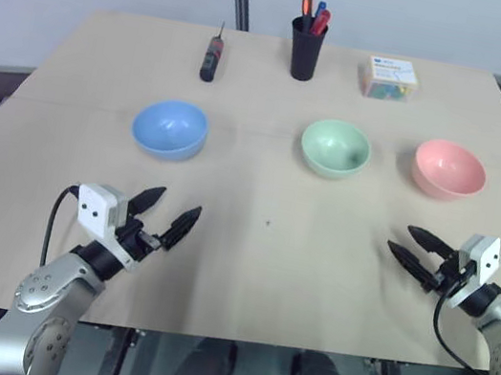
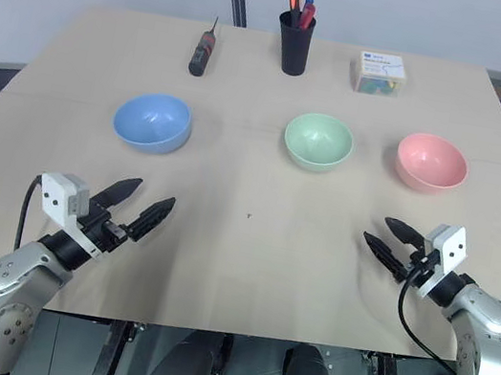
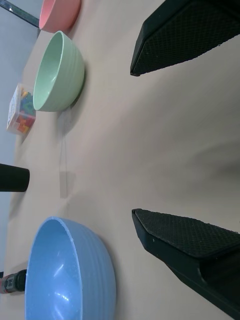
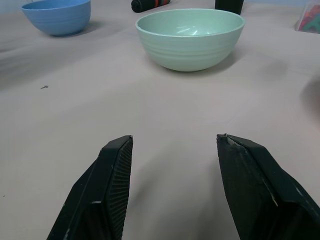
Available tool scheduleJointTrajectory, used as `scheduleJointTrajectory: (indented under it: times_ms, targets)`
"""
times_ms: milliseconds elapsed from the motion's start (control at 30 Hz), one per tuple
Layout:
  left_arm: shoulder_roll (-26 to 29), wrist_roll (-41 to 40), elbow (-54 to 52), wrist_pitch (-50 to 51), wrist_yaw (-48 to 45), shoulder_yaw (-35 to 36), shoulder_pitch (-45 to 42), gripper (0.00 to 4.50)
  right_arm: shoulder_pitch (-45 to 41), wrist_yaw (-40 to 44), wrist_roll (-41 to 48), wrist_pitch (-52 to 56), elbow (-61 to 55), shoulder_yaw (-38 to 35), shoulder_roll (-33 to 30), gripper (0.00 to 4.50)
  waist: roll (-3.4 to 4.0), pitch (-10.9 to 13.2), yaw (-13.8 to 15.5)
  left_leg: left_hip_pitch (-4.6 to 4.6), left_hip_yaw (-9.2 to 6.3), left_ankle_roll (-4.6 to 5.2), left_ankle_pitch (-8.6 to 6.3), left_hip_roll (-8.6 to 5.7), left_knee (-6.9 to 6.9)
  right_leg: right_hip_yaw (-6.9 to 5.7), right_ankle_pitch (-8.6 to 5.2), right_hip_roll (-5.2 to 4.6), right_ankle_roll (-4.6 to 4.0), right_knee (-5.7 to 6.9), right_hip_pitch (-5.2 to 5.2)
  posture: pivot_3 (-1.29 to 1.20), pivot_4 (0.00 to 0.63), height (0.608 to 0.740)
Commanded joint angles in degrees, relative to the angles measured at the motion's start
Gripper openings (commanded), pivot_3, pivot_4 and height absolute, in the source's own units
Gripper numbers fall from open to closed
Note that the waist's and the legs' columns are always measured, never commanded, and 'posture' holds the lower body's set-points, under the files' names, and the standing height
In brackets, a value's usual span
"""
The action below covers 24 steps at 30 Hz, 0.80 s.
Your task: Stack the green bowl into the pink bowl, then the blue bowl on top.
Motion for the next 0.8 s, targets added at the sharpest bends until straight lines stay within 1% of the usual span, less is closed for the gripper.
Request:
scheduleJointTrajectory:
  times_ms: [33,667,800]
  targets:
    - [0.3,-0.3,-1.4,-1.4,-0.7,0.7,0.4,4.50,-0.1,0.5,0.9,0.0,-0.9,-1.2,-0.9,2.82,0.00,0.0,0.0,0.00,0.00,0.00,0.00,0.00,0.00,0.00,0.00,0.00,0.00,0.00,0.00,0.00,0.150,0.740]
    - [-0.8,-0.9,-1.7,-1.9,-2.0,0.4,0.8,4.50,-1.7,0.8,0.8,1.4,-0.9,-0.7,-1.3,2.82,0.00,0.0,0.0,-0.01,0.00,0.00,0.00,0.01,0.00,0.00,0.00,0.00,0.00,0.00,0.00,0.00,0.150,0.740]
    - [-0.5,-2.0,-1.8,-2.2,-4.1,0.2,1.0,4.50,-2.3,0.3,-0.4,1.4,-0.7,-0.5,-2.2,2.82,0.00,0.0,0.0,0.00,0.01,0.00,0.00,0.01,0.00,0.00,0.00,0.00,0.00,0.00,0.00,0.00,0.150,0.740]
